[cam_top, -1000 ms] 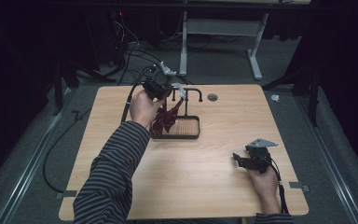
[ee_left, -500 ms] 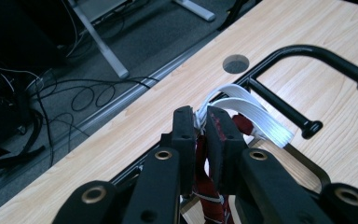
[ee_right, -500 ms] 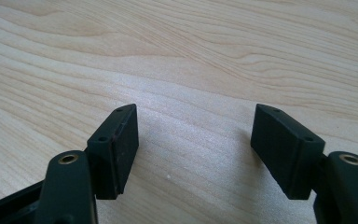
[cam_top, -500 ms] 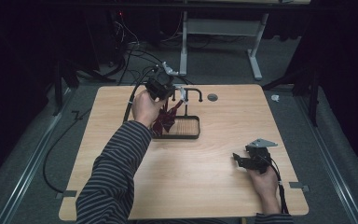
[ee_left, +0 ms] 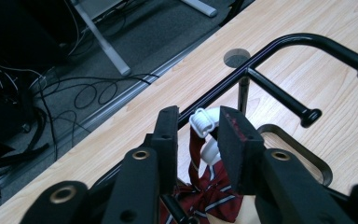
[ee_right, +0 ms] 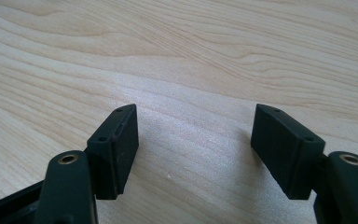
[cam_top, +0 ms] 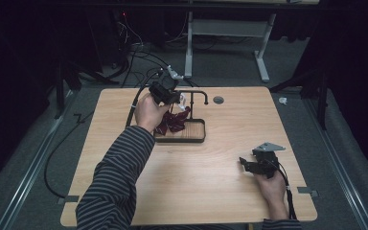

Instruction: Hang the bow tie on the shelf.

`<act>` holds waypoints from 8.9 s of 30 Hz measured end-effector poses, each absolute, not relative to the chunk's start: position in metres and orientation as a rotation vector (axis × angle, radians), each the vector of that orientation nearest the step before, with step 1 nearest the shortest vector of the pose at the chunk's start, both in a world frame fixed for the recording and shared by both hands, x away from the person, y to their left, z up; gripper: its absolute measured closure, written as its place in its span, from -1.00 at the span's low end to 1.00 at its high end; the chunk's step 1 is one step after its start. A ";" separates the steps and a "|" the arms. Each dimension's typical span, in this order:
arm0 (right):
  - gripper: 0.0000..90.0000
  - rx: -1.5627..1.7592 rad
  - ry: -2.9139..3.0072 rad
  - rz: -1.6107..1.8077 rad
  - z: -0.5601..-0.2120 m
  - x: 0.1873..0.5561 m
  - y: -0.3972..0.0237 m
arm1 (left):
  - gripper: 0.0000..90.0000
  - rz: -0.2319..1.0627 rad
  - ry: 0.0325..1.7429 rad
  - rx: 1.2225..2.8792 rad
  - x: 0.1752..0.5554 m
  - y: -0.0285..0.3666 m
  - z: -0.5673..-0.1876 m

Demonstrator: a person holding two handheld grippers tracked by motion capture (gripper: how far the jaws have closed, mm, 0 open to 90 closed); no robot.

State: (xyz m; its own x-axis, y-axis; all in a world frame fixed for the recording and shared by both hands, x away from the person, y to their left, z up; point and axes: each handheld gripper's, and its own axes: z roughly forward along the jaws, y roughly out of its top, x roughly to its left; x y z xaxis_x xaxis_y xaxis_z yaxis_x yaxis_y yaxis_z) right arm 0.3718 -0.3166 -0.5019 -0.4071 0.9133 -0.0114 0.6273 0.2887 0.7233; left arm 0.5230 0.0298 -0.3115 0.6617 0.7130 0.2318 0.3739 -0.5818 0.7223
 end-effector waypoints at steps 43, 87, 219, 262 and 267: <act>-0.26 1.376 2.141 0.905 -0.502 0.371 -0.316 | 0.14 0.539 0.909 2.014 0.472 0.095 -0.320; -0.26 1.377 2.140 0.905 -0.502 0.371 -0.316 | 0.12 0.554 0.971 1.979 0.439 0.137 -0.335; -0.26 1.377 2.142 0.904 -0.502 0.371 -0.316 | 0.05 0.368 1.208 1.912 0.396 0.186 -0.426; -0.26 1.374 2.143 0.903 -0.502 0.371 -0.316 | 0.01 0.327 1.280 1.996 0.388 0.175 -0.476; -0.26 1.375 2.143 0.903 -0.502 0.371 -0.316 | 0.01 0.365 1.269 2.033 0.388 0.170 -0.479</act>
State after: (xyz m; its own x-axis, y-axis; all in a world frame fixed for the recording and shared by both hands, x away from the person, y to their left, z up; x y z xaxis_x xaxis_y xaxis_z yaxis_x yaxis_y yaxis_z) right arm 0.3714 -0.3163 -0.5018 -0.4111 0.9115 -0.0135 0.6266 0.2933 0.7220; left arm 0.3884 0.1701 -0.4794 0.4795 0.8689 -0.1224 0.6708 -0.2731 0.6895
